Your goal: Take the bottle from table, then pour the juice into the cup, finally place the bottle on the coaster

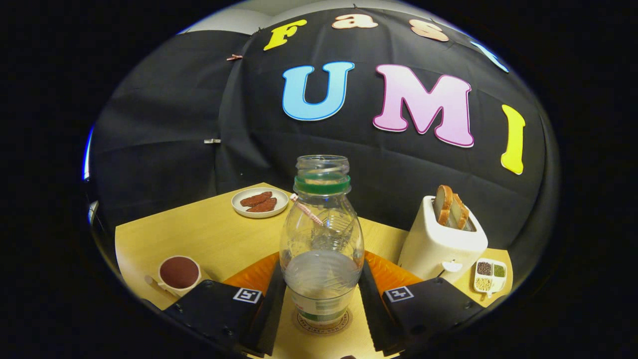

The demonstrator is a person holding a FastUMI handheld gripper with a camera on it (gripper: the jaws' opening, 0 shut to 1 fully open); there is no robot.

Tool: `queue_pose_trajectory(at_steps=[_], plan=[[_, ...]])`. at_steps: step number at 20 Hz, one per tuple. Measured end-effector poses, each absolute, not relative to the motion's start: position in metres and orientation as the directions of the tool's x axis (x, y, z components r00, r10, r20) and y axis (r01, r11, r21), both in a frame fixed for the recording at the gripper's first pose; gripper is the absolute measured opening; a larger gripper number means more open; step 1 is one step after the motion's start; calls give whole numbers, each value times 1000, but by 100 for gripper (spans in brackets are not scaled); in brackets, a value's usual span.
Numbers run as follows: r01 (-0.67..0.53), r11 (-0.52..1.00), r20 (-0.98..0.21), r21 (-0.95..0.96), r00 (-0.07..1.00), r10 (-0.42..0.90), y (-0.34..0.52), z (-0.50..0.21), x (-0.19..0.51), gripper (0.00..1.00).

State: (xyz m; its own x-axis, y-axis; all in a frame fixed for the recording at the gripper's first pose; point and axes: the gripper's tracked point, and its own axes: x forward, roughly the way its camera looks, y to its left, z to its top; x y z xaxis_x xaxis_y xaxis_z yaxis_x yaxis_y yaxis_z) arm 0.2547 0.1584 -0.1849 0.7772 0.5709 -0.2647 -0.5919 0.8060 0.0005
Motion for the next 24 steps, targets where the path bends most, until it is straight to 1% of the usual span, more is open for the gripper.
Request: queue_pose_trajectory(at_steps=[5, 9, 15, 23, 24], plan=[[-583, 813, -266, 3, 783, 563, 158, -200, 259, 75], [-562, 826, -305, 50, 779, 549, 152, -216, 263, 75], [-560, 828, -290, 42, 786, 546, 151, -212, 261, 76], [-548, 835, -306, 39, 789, 532, 146, -216, 263, 80], [-546, 836, -312, 42, 788, 530, 144, -217, 262, 83]])
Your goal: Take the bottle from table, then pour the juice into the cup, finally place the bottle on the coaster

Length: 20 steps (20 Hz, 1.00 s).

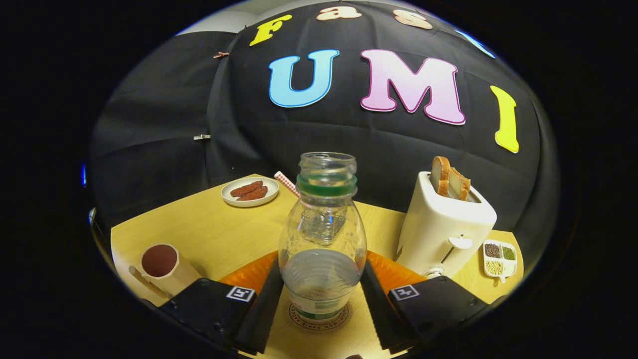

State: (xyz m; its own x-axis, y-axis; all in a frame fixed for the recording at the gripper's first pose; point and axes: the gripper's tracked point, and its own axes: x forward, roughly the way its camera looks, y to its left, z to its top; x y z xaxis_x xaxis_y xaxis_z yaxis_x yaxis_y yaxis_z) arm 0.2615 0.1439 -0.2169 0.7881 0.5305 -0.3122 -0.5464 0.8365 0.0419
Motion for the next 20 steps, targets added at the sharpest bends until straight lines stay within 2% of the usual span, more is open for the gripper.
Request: queue_pose_trajectory(at_steps=[1, 2, 3, 14, 20], plan=[[-543, 838, -316, 41, 789, 527, 141, -217, 261, 88], [-541, 840, -314, 37, 792, 524, 139, -215, 260, 98], [-540, 841, -309, 31, 795, 522, 138, -213, 260, 99], [-540, 841, -274, 12, 808, 522, 111, -178, 230, 98], [-473, 880, -160, -34, 872, 463, 71, -103, 212, 98]])
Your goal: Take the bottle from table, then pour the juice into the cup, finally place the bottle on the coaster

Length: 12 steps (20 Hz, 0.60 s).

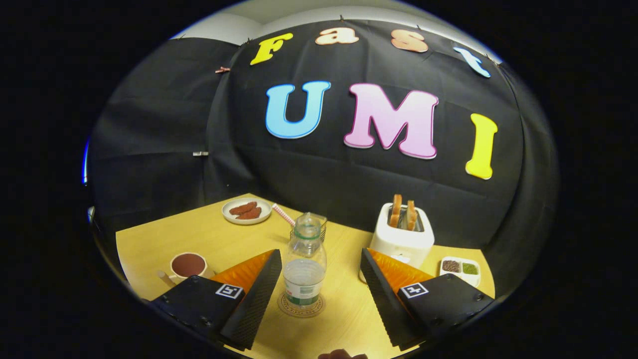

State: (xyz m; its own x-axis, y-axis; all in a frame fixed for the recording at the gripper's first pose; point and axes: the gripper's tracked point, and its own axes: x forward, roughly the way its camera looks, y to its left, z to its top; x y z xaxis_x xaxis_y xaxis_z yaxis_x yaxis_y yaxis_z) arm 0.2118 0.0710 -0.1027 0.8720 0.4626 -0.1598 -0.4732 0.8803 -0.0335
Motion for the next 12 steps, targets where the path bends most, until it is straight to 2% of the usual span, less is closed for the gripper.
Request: queue_pose_trajectory(at_steps=[5, 12], plan=[[-362, 927, -52, -98, 932, 358, 23, -22, 185, 98], [-212, 973, 37, -87, 976, 216, -29, 49, 94, 97]])
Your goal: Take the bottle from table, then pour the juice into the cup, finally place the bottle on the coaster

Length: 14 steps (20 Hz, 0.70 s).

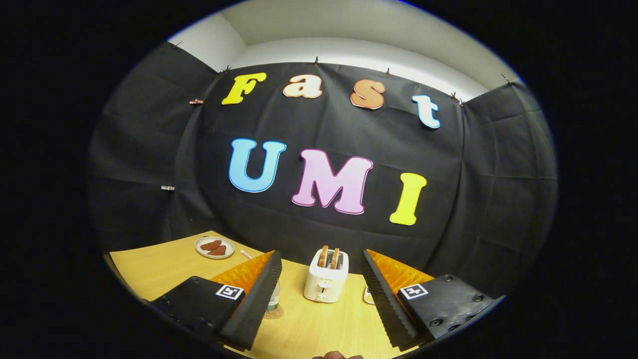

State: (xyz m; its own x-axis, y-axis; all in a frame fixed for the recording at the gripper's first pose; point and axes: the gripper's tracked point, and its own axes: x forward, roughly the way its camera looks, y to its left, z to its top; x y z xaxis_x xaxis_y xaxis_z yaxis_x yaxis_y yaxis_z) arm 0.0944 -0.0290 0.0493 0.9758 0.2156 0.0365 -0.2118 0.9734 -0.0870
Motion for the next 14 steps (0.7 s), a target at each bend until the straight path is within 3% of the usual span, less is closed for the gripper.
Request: queue_pose_trajectory(at_steps=[6, 14], plan=[[-202, 978, 8, -54, 979, 203, -33, 38, 37, 97], [-156, 988, -24, 11, 988, 156, -46, 33, 25, 97]])
